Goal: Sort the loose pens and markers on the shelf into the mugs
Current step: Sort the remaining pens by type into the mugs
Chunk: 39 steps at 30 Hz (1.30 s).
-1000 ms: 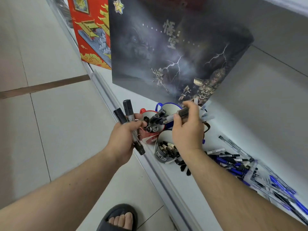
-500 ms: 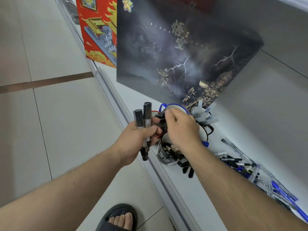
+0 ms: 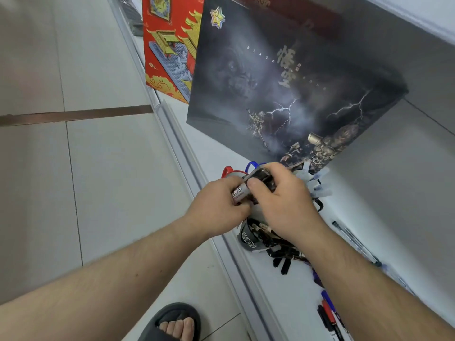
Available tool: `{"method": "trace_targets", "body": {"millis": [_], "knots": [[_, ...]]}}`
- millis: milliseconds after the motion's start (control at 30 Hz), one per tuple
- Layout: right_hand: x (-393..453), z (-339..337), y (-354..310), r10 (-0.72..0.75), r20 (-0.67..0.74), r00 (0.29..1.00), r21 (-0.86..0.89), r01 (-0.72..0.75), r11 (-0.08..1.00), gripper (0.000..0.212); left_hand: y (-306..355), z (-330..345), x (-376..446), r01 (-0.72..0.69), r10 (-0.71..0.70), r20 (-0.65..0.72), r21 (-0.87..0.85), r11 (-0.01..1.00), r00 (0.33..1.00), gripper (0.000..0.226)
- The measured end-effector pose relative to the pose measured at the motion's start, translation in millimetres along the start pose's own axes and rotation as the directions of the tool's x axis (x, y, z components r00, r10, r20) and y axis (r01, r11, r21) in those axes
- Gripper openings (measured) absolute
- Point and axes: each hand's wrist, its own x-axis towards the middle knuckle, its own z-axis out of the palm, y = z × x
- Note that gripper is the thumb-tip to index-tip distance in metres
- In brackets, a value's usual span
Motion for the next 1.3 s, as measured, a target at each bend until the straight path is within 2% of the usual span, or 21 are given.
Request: {"method": "trace_targets", "body": {"millis": [67, 133, 200, 333, 467, 533, 667, 733, 800, 867, 967, 1100, 1200, 1300], "knots": [[10.7, -13.2, -2.1, -0.026, -0.146, 0.989, -0.041, 0.02, 0.999, 0.006, -6.4, -2.8, 6.2, -0.026, 0.024, -0.085, -0.022, 0.999, 0.996, 0.043], [21.6, -23.2, -3.1, -0.107, -0.262, 0.959, -0.142, 0.071, 0.987, 0.006, -13.7, -6.5, 9.3, 0.089, -0.113, -0.172, -0.145, 0.986, 0.979, 0.062], [30.3, -21.1, 0.7, -0.167, -0.292, 0.942, -0.218, 0.105, 0.97, 0.008, -22.5, -6.9, 13.6, 0.21, -0.271, -0.17, -0.305, 0.929, 0.948, 0.068], [44.0, 2.0, 12.8, -0.183, -0.206, 0.961, -0.293, 0.118, 0.949, 0.019, -34.0, -2.0, 18.4, 0.259, -0.319, -0.112, -0.366, 0.894, 0.941, 0.075], [53.2, 15.8, 18.6, -0.05, -0.198, 0.979, -0.309, -0.014, 0.951, 0.024, -35.1, -2.0, 24.0, 0.222, -0.253, -0.045, -0.347, 0.911, 0.966, 0.084], [55.5, 21.8, 20.4, 0.014, -0.189, 0.982, -0.312, -0.074, 0.947, 0.026, -31.2, -2.3, 27.9, 0.22, -0.221, 0.036, -0.345, 0.912, 0.975, 0.086], [58.1, 36.4, 27.3, 0.032, -0.088, 0.996, -0.383, -0.063, 0.922, 0.022, -27.0, 3.4, 33.8, 0.211, -0.167, 0.159, -0.322, 0.923, 0.973, 0.086], [57.6, 43.8, 34.7, -0.01, -0.009, 1.0, -0.465, 0.005, 0.885, 0.019, -29.1, 9.4, 36.9, 0.17, -0.127, 0.162, -0.284, 0.944, 0.979, 0.093], [55.9, 49.7, 40.6, -0.034, 0.085, 0.996, -0.58, 0.077, 0.811, 0.022, -33.8, 15.0, 39.0, 0.13, -0.095, 0.146, -0.254, 0.958, 0.985, 0.085], [53.9, 53.3, 44.9, 0.011, 0.18, 0.984, -0.656, 0.112, 0.746, 0.034, -40.4, 18.7, 40.9, 0.066, -0.038, 0.136, -0.213, 0.975, 0.99, 0.072], [53.6, 57.6, 49.8, 0.139, 0.302, 0.943, -0.714, 0.127, 0.689, 0.061, -40.4, 15.3, 39.5, 0.012, 0.015, 0.128, -0.206, 0.979, 0.992, 0.067], [58.6, 61.1, 46.2, 0.269, 0.334, 0.903, -0.696, 0.045, 0.716, 0.074, -40.2, 11.5, 37.2, 0.048, -0.023, 0.118, -0.212, 0.976, 0.993, 0.074], [63.2, 59.9, 42.1, 0.312, 0.332, 0.89, -0.725, 0.029, 0.688, 0.081, -41.1, 13.2, 34.9, 0.043, -0.022, 0.095, -0.227, 0.973, 0.995, 0.07], [65.0, 56.4, 35.8, 0.324, 0.364, 0.873, -0.724, 0.047, 0.688, 0.079, -39.7, 13.7, 30.7, 0.006, 0.004, 0.06, -0.154, 0.988, 0.998, 0.065]]}}
